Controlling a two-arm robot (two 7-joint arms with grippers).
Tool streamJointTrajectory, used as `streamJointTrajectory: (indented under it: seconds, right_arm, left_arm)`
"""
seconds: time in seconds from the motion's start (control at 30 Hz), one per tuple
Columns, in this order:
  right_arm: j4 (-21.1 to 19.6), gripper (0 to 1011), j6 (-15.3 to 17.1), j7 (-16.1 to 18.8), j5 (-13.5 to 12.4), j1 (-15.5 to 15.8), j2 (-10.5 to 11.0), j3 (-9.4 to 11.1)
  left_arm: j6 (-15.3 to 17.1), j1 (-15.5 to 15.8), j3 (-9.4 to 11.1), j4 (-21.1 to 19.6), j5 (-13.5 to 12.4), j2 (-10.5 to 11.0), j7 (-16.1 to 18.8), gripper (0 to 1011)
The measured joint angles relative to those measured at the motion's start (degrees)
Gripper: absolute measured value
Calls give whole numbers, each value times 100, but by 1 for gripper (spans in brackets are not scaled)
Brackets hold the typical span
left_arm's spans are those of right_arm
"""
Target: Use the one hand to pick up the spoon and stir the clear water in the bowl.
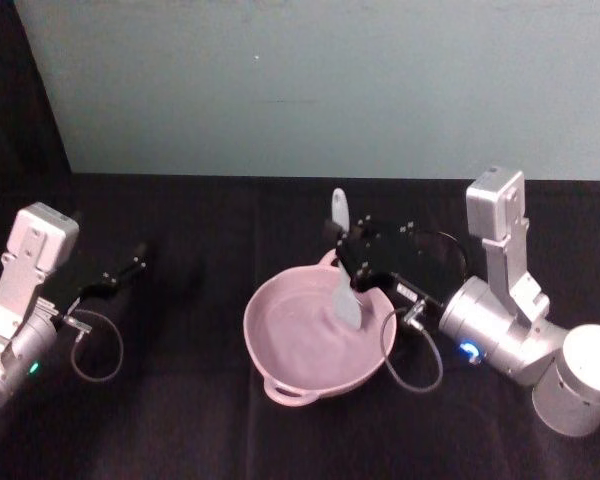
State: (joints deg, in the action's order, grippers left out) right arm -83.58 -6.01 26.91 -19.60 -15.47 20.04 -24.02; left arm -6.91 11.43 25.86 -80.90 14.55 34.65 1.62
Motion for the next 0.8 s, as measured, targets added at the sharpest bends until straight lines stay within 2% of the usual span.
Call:
streamJointTrajectory:
  seconds: [0.1,0.3,0.57,0.8]
  right_arm:
    - [-199,111,-23,75,-39,162,12,-64]
    - [-229,111,-67,216,-84,219,-69,-237]
    - [195,111,-152,383,-106,-76,-350,-506]
    - [531,111,-261,369,-17,-358,-516,-570]
  left_arm:
    - [0,0,0,0,0,0,0,1005]
    - [0,0,0,0,0,0,0,1005]
    - [0,0,0,0,0,0,0,1005]
    - [0,0,0,0,0,0,0,1005]
